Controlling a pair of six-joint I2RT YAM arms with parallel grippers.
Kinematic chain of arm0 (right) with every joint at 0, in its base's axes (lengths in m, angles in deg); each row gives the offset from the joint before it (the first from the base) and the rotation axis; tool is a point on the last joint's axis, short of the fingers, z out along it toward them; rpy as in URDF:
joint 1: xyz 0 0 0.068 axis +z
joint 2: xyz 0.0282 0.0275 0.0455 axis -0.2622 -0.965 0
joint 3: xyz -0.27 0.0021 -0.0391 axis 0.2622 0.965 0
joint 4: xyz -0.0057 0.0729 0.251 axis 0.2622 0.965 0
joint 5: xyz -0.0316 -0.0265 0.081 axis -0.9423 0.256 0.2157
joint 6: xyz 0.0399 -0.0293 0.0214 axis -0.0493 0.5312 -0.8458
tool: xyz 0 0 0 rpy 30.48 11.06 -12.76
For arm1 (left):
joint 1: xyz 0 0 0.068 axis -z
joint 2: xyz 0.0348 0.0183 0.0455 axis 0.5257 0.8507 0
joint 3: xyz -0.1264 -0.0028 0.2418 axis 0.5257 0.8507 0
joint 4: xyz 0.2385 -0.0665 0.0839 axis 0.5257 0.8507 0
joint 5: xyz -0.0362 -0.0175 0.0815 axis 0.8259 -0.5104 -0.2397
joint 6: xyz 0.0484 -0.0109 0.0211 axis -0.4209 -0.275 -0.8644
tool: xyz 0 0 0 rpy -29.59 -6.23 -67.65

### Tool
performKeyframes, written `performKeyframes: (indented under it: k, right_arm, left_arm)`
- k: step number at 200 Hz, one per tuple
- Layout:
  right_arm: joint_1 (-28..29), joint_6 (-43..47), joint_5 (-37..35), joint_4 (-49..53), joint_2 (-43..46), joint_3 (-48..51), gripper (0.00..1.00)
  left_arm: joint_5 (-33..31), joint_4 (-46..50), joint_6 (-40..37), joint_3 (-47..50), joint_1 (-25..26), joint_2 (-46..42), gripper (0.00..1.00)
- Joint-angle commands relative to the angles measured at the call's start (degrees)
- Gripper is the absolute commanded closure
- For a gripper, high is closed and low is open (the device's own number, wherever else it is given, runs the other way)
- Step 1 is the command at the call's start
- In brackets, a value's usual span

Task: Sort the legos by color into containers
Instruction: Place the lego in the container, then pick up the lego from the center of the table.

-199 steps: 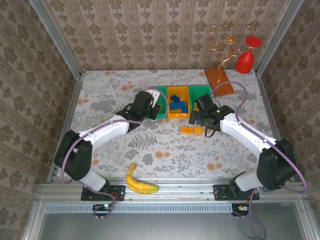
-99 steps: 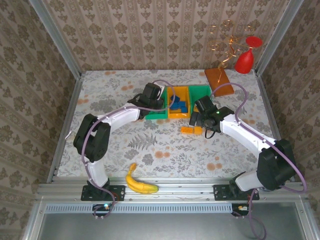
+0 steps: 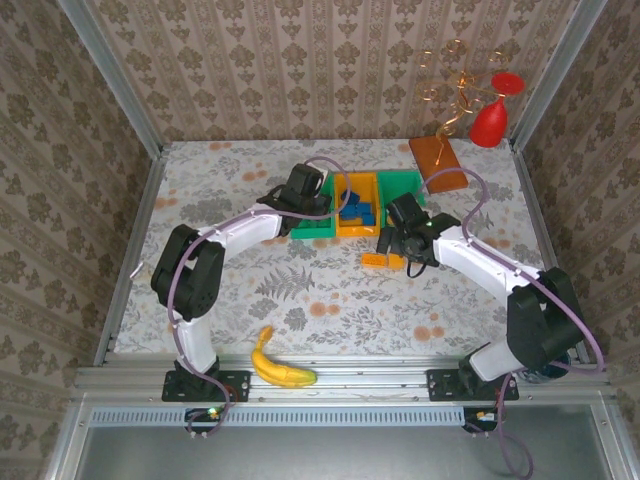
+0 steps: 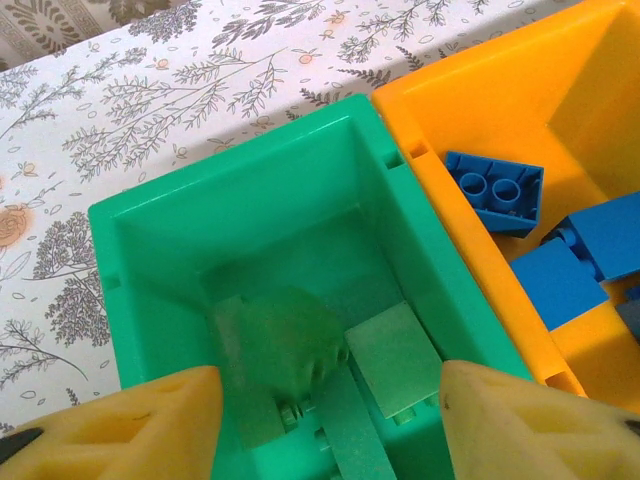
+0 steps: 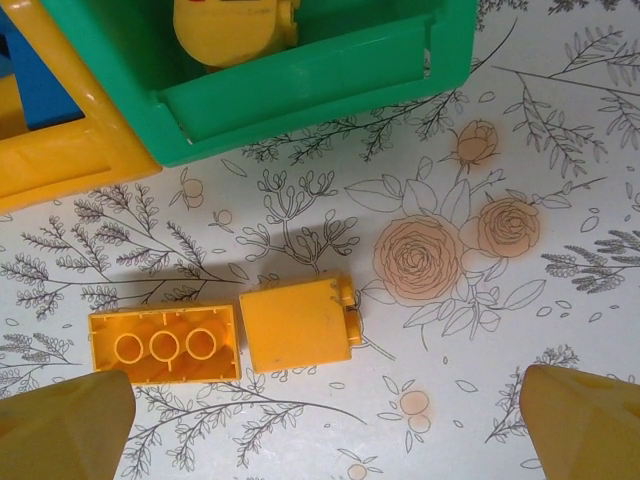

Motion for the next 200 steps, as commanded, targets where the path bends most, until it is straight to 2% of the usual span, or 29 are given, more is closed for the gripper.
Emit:
performKeyframes:
  k: [1,78,108,150,200]
  right_arm:
    - [0.15,-1.35,0.71,-1.16,-0.55,1.50,0.00]
    - [0.15,-0.14,2.39,-1.49,-1.75,1.48,0.06]
    - [0.15,0.37,2.64,-1.49,-3.47,0.66,0.07]
    - [0.15,1.08,2.91,-1.32,-5.81,-0.82,0.08]
    - [0.23,1.53,3.55,-1.12,-7.66,-1.37,0.09]
  left_arm:
    - [-0.70,2.33,0.94,-1.25,-0.59,-2.80,0.37]
    - [-0.88,3.06,4.59,4.21,-0.63,-15.39,0.15]
    - [-1.90,4.28,6.44,7.92,-0.59,-20.78,0.01]
    - [-2.93,5.63,9.56,14.85,-0.58,-29.40,0.00]
    - [-8.62,6.96,10.67,23.22,-0.59,-41.59,0.00]
